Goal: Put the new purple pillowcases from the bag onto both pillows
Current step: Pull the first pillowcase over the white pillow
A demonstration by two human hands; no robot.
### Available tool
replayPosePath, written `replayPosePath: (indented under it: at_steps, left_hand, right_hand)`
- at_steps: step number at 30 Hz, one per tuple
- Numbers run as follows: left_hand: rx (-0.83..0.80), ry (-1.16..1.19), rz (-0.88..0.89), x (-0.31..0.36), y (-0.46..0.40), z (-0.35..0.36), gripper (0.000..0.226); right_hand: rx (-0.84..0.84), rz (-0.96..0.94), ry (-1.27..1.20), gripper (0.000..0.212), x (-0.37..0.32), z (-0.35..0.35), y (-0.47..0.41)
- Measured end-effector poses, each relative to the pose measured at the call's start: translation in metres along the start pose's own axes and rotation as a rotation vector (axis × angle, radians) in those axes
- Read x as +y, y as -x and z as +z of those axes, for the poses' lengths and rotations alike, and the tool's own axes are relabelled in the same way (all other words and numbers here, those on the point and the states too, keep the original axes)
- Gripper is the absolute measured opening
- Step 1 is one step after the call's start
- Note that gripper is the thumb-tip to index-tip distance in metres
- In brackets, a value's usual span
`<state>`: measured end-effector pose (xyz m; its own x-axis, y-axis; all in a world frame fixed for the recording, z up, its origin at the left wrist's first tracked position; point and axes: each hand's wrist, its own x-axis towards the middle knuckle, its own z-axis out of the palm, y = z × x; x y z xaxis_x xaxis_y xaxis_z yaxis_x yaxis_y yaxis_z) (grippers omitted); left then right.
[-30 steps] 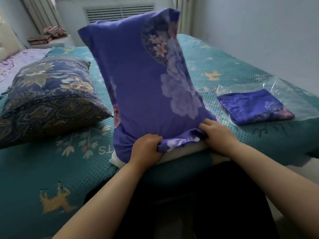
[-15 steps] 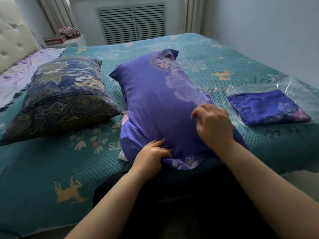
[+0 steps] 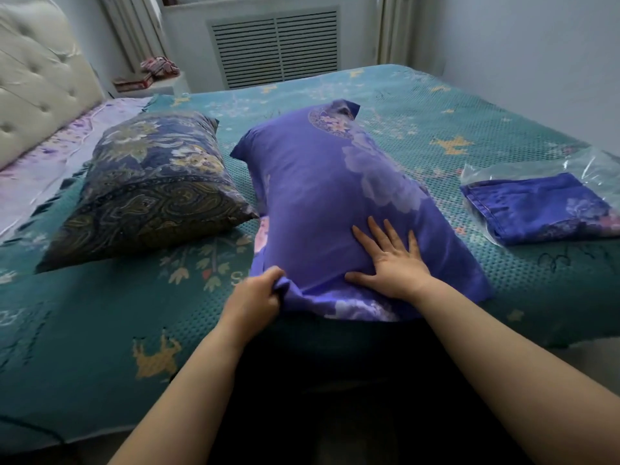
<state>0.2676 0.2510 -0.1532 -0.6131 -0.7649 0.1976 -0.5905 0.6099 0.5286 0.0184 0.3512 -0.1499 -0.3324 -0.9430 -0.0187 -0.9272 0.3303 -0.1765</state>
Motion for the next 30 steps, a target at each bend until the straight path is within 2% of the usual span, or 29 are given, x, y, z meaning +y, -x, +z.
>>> replayPosePath:
  at_steps: [2, 3, 6, 8, 11, 13, 14, 16, 18, 20, 23, 25, 27, 28, 30]
  left_hand:
    - [-0.216, -0.331, -0.131, -0.004, -0.001, 0.008, 0.022]
    - [-0.269, -0.427, -0.170, -0.004, -0.001, 0.011, 0.025]
    - [-0.284, -0.527, -0.197, -0.002, 0.001, 0.009, 0.022]
    - [-0.343, -0.485, -0.243, -0.006, 0.002, 0.001, 0.022]
    - [-0.475, -0.175, -0.340, -0.013, 0.007, -0.009, 0.057]
    - [-0.540, -0.064, -0.364, -0.011, 0.009, -0.012, 0.066]
    - [-0.548, -0.090, -0.385, -0.006, 0.010, -0.012, 0.067]
    - [-0.410, -0.299, -0.428, 0.011, 0.009, -0.008, 0.079]
    - [-0.116, -0.587, -0.394, 0.040, 0.009, 0.004, 0.084]
    - [0.139, -0.611, -0.262, 0.063, 0.010, 0.022, 0.089]
    - [0.317, -0.577, -0.136, 0.071, 0.012, 0.045, 0.115]
    - [0.368, -0.606, -0.023, 0.073, 0.013, 0.054, 0.115]
    - [0.304, -0.617, 0.109, 0.078, 0.009, 0.061, 0.115]
    - [0.228, -0.589, 0.090, 0.077, 0.004, 0.066, 0.116]
    - [0.039, -0.478, -0.134, 0.066, -0.004, 0.076, 0.115]
  right_hand:
    - [-0.019, -0.015, 0.053, 0.094, -0.002, 0.002, 0.003]
    - [-0.016, -0.015, 0.052, 0.092, -0.003, 0.002, 0.004]
    - [0.110, 0.029, -0.033, 0.085, -0.004, 0.002, 0.003]
    - [0.208, 0.142, -0.064, 0.084, 0.001, 0.001, 0.002]
    - [0.126, 0.390, -0.176, 0.103, 0.015, -0.003, -0.001]
    - [0.103, 0.478, -0.319, 0.109, 0.024, -0.007, -0.003]
    - [0.124, 0.520, -0.389, 0.108, 0.028, -0.009, -0.004]
    - [0.166, 0.632, -0.504, 0.106, 0.040, -0.011, -0.007]
    - [0.152, 0.749, -0.579, 0.116, 0.051, -0.012, -0.009]
    - [0.140, 0.809, -0.647, 0.125, 0.060, -0.011, -0.011]
    - [0.120, 0.846, -0.723, 0.130, 0.071, -0.009, -0.013]
    - [0.101, 0.843, -0.717, 0.133, 0.073, -0.009, -0.013]
    - [0.102, 0.817, -0.687, 0.128, 0.073, -0.010, -0.011]
    - [0.105, 0.788, -0.707, 0.119, 0.073, -0.011, -0.011]
    - [0.094, 0.688, -0.778, 0.095, 0.070, -0.010, -0.009]
